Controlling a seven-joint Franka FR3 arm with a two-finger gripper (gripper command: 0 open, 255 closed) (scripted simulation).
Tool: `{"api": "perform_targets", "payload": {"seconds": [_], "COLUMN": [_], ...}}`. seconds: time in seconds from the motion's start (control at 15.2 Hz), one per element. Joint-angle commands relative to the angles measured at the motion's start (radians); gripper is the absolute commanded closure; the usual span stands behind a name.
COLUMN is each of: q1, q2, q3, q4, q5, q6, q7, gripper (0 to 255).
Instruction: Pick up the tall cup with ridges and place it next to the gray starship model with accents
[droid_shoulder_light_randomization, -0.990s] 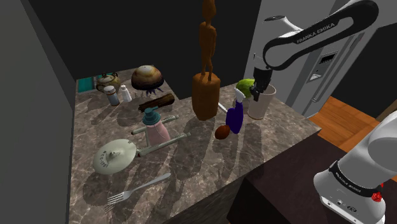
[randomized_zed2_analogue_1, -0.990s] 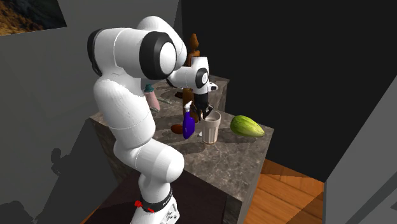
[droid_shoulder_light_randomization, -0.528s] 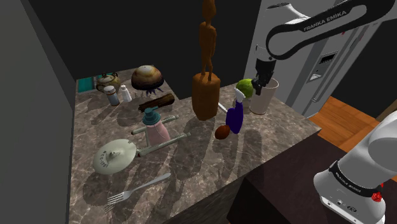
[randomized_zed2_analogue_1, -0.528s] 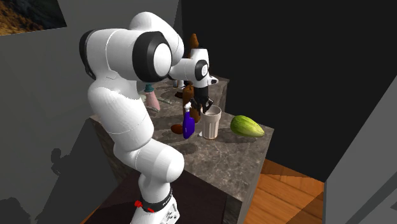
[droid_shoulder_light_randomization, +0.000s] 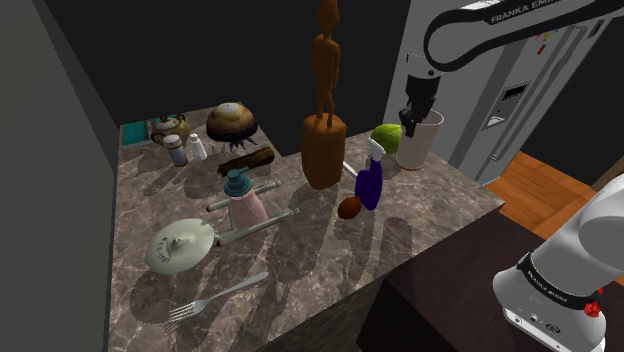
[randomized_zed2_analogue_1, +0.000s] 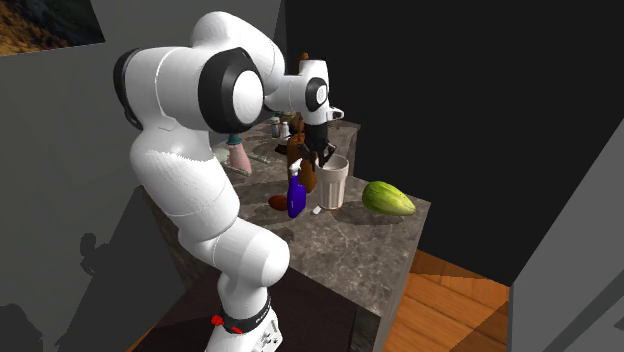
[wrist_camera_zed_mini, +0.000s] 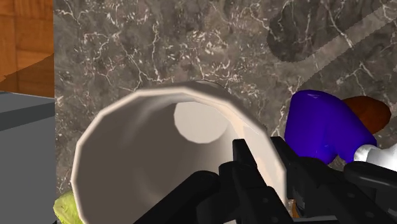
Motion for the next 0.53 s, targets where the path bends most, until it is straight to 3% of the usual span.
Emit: {"api": "perform_targets", "payload": {"seconds": [0.0, 0.46], "q1": [0.0, 0.001], "q2": [-0.009, -0.035], "q3": [0.0, -0.001], "q4": [0.017, 0.088], "q5": [0.001, 0.005], "q6": [-0.026, -0.123], "q7": [-0.002, -0.011], "gripper": [255, 255]}}
